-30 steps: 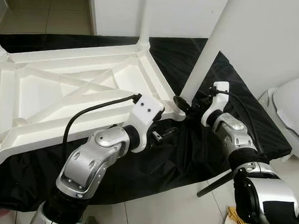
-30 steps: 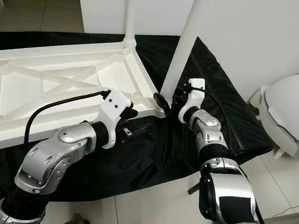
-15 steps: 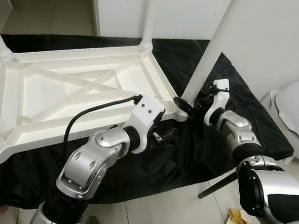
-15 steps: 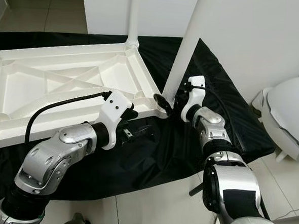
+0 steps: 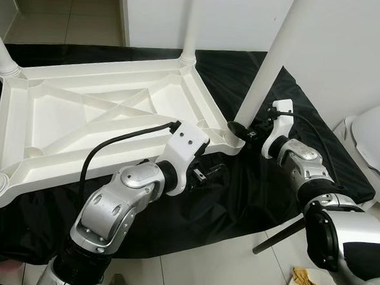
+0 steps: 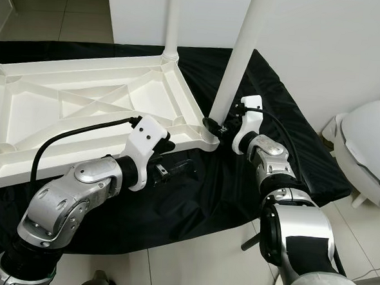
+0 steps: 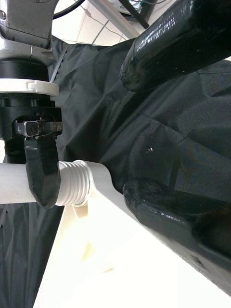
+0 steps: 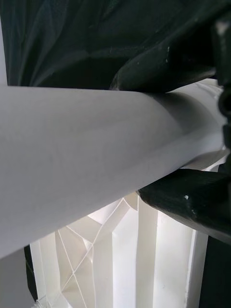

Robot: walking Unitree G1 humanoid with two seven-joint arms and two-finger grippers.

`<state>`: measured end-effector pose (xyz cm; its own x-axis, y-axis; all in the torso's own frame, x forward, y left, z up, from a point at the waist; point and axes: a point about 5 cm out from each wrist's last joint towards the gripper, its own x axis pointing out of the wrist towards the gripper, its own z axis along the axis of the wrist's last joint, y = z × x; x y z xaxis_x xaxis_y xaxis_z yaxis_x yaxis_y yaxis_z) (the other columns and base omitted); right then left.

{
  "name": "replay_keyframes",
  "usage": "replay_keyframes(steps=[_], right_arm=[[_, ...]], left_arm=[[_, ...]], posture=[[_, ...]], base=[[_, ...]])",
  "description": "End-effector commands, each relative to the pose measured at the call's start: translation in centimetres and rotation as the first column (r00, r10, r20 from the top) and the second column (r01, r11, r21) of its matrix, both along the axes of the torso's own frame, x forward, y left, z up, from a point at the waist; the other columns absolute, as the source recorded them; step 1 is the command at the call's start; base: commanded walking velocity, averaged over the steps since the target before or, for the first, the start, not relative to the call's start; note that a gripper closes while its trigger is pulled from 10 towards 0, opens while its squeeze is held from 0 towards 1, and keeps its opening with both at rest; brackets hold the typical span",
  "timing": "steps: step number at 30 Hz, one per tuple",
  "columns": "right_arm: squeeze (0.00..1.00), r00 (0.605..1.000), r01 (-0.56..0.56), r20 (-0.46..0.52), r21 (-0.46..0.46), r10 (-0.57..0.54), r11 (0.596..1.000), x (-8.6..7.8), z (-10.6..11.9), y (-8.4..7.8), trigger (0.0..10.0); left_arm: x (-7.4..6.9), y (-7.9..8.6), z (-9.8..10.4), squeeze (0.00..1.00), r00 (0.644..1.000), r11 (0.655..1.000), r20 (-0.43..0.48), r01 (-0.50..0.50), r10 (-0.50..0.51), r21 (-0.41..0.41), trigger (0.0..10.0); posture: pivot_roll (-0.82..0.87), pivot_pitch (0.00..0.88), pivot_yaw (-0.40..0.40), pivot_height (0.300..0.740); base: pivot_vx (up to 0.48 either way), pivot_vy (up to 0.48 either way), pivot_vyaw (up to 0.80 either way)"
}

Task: Building children table

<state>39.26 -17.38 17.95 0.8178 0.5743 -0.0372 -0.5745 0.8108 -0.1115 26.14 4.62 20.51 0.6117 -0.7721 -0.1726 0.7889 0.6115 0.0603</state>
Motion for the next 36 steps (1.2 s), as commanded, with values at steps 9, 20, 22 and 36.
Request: replay_keyframes(steps=[9,20,22,36], right_arm=[[0.00,0.994,0.092,-0.068,0.050,-0.088,0.995,0.0,-1.2,-0.2,0.0],[0.00,0.956,0.291,-0.083,0.112,-0.283,0.950,0.6,-1.1,0.6,0.0],[0.00,0.947,0.317,-0.084,0.113,-0.309,0.942,0.7,-1.0,0.8,0.0],[0.00,0.825,0.564,-0.080,0.129,-0.559,0.815,-0.2,-1.7,3.8,0.0]], left_arm=[[0.0,-0.1,-0.1,0.00,1.000,1.000,-0.005,-0.020,0.020,-0.004,10.0],[0.0,-0.4,0.0,0.00,1.000,1.000,-0.007,-0.006,0.006,-0.011,10.0],[0.0,-0.4,0.0,0.00,1.000,1.000,-0.007,-0.005,0.005,-0.011,10.0],[0.0,-0.4,0.0,0.00,1.000,1.000,-0.006,-0.006,0.006,-0.017,10.0]], posture=[[0.02,0.069,-0.057,0.740],[0.01,0.076,-0.051,0.740],[0.01,0.076,-0.051,0.740],[0.01,0.074,-0.057,0.740]], base=[[0.000,0.000,0.00],[0.000,0.000,0.00],[0.000,0.000,0.00],[0.000,0.000,0.00]])
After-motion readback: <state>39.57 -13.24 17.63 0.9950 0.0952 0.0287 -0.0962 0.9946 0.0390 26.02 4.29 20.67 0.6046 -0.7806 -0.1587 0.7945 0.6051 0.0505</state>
